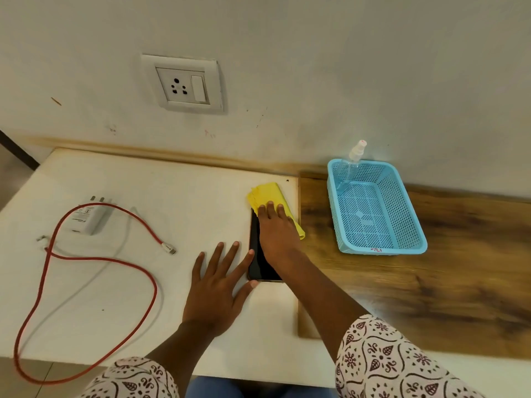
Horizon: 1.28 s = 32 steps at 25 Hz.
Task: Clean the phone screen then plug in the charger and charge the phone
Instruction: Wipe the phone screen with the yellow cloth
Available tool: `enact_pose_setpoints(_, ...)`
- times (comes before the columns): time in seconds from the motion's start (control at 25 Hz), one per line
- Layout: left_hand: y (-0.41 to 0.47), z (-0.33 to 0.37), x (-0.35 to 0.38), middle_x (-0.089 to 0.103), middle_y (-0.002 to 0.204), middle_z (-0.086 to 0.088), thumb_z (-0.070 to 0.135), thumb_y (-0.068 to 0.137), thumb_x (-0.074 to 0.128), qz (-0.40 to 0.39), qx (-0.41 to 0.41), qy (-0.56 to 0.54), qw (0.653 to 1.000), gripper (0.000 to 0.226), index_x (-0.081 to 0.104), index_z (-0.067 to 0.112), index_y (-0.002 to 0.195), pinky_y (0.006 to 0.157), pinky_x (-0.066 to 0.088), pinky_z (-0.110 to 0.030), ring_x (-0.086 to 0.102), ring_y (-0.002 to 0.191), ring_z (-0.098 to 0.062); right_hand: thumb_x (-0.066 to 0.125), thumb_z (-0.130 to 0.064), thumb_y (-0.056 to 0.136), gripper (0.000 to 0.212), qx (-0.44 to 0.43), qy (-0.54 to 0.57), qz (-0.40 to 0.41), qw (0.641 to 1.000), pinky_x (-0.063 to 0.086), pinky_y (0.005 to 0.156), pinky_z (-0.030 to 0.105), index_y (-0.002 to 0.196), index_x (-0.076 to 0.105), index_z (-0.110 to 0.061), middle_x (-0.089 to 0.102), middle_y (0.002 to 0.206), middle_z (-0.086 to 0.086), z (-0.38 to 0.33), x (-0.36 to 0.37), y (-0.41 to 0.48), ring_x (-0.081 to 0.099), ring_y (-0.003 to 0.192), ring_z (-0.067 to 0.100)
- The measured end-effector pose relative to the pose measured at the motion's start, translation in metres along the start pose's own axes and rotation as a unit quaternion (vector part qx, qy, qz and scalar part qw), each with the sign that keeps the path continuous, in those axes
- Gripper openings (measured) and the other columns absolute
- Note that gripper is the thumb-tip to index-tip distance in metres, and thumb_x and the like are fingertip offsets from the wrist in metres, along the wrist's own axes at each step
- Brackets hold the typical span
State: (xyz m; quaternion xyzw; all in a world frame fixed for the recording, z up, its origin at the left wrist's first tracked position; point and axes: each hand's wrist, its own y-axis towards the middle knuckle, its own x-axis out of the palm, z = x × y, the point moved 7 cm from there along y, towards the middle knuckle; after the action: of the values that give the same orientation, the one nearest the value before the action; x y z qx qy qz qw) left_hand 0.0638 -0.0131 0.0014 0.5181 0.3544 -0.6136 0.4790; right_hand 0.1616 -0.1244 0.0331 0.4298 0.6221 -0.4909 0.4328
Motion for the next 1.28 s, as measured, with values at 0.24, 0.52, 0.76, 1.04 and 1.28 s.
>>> enact_pose_setpoints(0.24,0.0,0.002,-0.001,0.028,0.152,0.009,0.055,0.093,0.025,-0.01,0.003,-0.002,1.0,0.057,0.022,0.031,0.146,0.115,0.017,-0.053,0.014,0.145,-0.025,0.042,-0.006,0.095,0.062,-0.125,-0.063,-0.043,0.989,0.021,0.117,0.046,0.148,0.012,-0.014,0.007,0.16,0.009,0.003,0.007,-0.011,0.008,0.147,0.031)
enact_pose_setpoints(0.52,0.001,0.003,-0.006,0.033,0.15,0.008,0.057,0.092,0.025,-0.01,-0.003,-0.017,1.0,0.059,0.023,0.031,0.145,0.114,0.021,-0.053,0.021,0.143,-0.025,0.041,-0.004,0.095,0.064,-0.183,-0.087,-0.096,0.975,0.018,0.118,0.04,0.149,0.012,-0.02,0.005,0.161,0.003,0.028,0.004,-0.032,0.006,0.148,0.024)
enact_pose_setpoints(0.76,0.001,0.003,-0.005,0.034,0.149,0.007,0.057,0.093,0.018,-0.019,0.005,-0.018,1.0,0.06,0.028,0.028,0.144,0.113,0.022,-0.056,0.021,0.142,-0.027,0.038,-0.012,0.098,0.056,0.035,0.03,-0.054,0.997,0.023,0.115,0.049,0.147,0.011,-0.006,0.008,0.158,0.019,-0.009,0.015,-0.057,0.01,0.145,0.04)
enact_pose_setpoints(1.04,0.002,0.006,-0.007,0.044,0.144,0.001,0.057,0.093,0.01,-0.025,0.016,-0.022,0.999,0.065,0.04,0.022,0.139,0.11,0.024,-0.058,0.028,0.139,-0.033,0.037,-0.012,0.098,0.054,-0.035,-0.002,-0.053,0.998,0.027,0.114,0.051,0.146,0.014,-0.004,0.014,0.157,0.02,-0.026,0.017,-0.074,0.014,0.143,0.043)
enact_pose_setpoints(1.28,0.003,0.006,-0.011,0.042,0.146,0.003,0.059,0.091,0.02,-0.01,-0.005,-0.032,0.999,0.064,0.032,0.023,0.142,0.113,0.022,-0.055,0.026,0.141,-0.027,0.033,-0.005,0.097,0.055,-0.13,-0.033,-0.064,0.989,0.02,0.117,0.045,0.148,0.014,-0.013,0.011,0.159,0.011,0.01,0.018,-0.095,0.012,0.146,0.035)
